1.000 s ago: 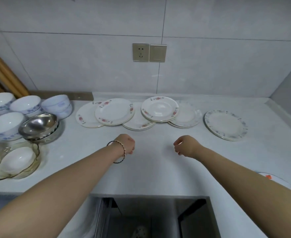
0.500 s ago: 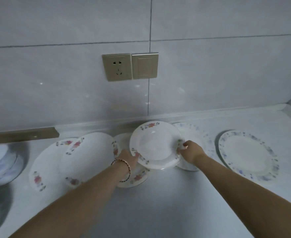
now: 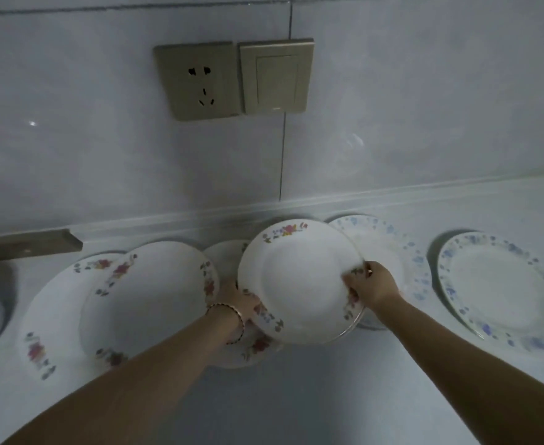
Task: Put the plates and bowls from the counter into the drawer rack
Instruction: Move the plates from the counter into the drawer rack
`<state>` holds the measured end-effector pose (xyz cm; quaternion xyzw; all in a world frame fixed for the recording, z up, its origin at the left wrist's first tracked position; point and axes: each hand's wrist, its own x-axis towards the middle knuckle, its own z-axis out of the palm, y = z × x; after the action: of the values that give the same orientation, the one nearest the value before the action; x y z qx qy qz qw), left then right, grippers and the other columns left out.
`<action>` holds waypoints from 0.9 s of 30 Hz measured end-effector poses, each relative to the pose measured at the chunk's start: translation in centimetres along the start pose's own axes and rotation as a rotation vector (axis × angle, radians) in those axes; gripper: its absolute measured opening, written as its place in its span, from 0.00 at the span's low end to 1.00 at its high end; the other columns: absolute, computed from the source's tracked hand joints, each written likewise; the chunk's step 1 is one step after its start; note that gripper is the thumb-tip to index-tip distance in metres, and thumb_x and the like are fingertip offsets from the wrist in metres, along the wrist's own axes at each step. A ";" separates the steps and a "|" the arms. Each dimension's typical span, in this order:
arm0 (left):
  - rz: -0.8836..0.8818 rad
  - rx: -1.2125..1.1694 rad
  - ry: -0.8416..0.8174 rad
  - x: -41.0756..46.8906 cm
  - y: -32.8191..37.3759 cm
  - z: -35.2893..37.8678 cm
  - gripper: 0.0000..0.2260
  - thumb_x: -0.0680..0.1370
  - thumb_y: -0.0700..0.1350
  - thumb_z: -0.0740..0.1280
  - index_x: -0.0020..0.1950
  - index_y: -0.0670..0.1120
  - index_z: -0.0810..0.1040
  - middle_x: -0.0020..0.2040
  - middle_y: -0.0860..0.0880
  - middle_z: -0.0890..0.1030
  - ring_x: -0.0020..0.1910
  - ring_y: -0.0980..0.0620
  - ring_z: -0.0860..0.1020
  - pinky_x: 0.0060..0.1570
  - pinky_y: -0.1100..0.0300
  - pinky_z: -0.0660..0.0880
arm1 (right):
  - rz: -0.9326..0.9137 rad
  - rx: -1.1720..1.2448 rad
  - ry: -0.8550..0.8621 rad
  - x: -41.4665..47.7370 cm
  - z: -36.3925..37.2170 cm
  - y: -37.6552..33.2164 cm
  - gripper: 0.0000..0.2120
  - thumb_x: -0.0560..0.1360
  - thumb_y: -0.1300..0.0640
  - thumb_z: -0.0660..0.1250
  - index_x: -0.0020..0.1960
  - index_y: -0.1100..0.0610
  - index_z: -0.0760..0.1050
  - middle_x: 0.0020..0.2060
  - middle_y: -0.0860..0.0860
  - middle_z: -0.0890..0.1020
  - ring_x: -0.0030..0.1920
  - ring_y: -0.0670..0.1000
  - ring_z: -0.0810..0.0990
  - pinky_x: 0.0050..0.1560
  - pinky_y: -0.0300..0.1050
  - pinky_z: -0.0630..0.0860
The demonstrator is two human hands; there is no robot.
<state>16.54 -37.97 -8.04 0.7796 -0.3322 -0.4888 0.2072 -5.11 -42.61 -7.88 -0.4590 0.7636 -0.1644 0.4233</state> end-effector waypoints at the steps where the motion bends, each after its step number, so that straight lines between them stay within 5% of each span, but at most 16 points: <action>1: 0.003 -0.009 -0.001 -0.8 -0.6 -0.1 0.01 0.74 0.37 0.65 0.43 0.41 0.75 0.40 0.45 0.77 0.46 0.49 0.73 0.47 0.60 0.71 | -0.013 0.009 0.000 -1.1 -0.2 0.5 0.08 0.73 0.61 0.67 0.47 0.65 0.72 0.26 0.54 0.74 0.24 0.50 0.72 0.24 0.36 0.71; 7: 0.002 -0.121 -0.044 -9.2 -4.2 -0.6 0.10 0.68 0.35 0.69 0.47 0.42 0.73 0.43 0.42 0.78 0.46 0.43 0.78 0.46 0.48 0.80 | -0.114 0.011 -0.058 -9.8 -3.3 4.5 0.07 0.74 0.60 0.66 0.46 0.64 0.73 0.25 0.52 0.76 0.26 0.46 0.75 0.21 0.26 0.67; 11: -0.029 -0.210 -0.031 -16.7 -7.4 0.1 0.07 0.72 0.29 0.66 0.43 0.39 0.72 0.37 0.42 0.75 0.32 0.46 0.76 0.20 0.60 0.78 | -0.164 -0.019 -0.081 -16.3 -5.1 7.8 0.07 0.74 0.60 0.66 0.43 0.63 0.73 0.14 0.46 0.74 0.19 0.41 0.73 0.19 0.25 0.65; 14: -0.014 -0.272 0.020 -22.6 -11.0 0.8 0.09 0.71 0.29 0.66 0.38 0.42 0.71 0.38 0.41 0.77 0.32 0.46 0.76 0.19 0.60 0.77 | -0.209 -0.051 -0.107 -21.2 -5.8 10.6 0.07 0.74 0.59 0.66 0.42 0.63 0.73 0.11 0.45 0.73 0.15 0.38 0.73 0.17 0.25 0.64; 21: -0.124 -0.283 0.053 -34.5 -22.3 0.4 0.06 0.72 0.29 0.65 0.40 0.39 0.74 0.37 0.41 0.78 0.33 0.48 0.77 0.20 0.62 0.78 | -0.246 -0.181 -0.212 -33.1 -3.3 17.6 0.17 0.72 0.54 0.68 0.53 0.67 0.75 0.47 0.59 0.82 0.48 0.57 0.81 0.44 0.45 0.75; 27: -0.296 -0.145 0.052 -40.6 -32.2 -3.1 0.09 0.72 0.28 0.65 0.48 0.39 0.73 0.37 0.44 0.79 0.34 0.50 0.78 0.22 0.62 0.78 | -0.187 -0.252 -0.405 -41.5 3.5 22.0 0.22 0.72 0.54 0.69 0.58 0.67 0.71 0.52 0.58 0.80 0.52 0.58 0.80 0.46 0.46 0.75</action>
<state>17.26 13.63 -2.19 0.8154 -0.1722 -0.5164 0.1970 -5.55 4.26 -3.44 -0.6003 0.6320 -0.0110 0.4900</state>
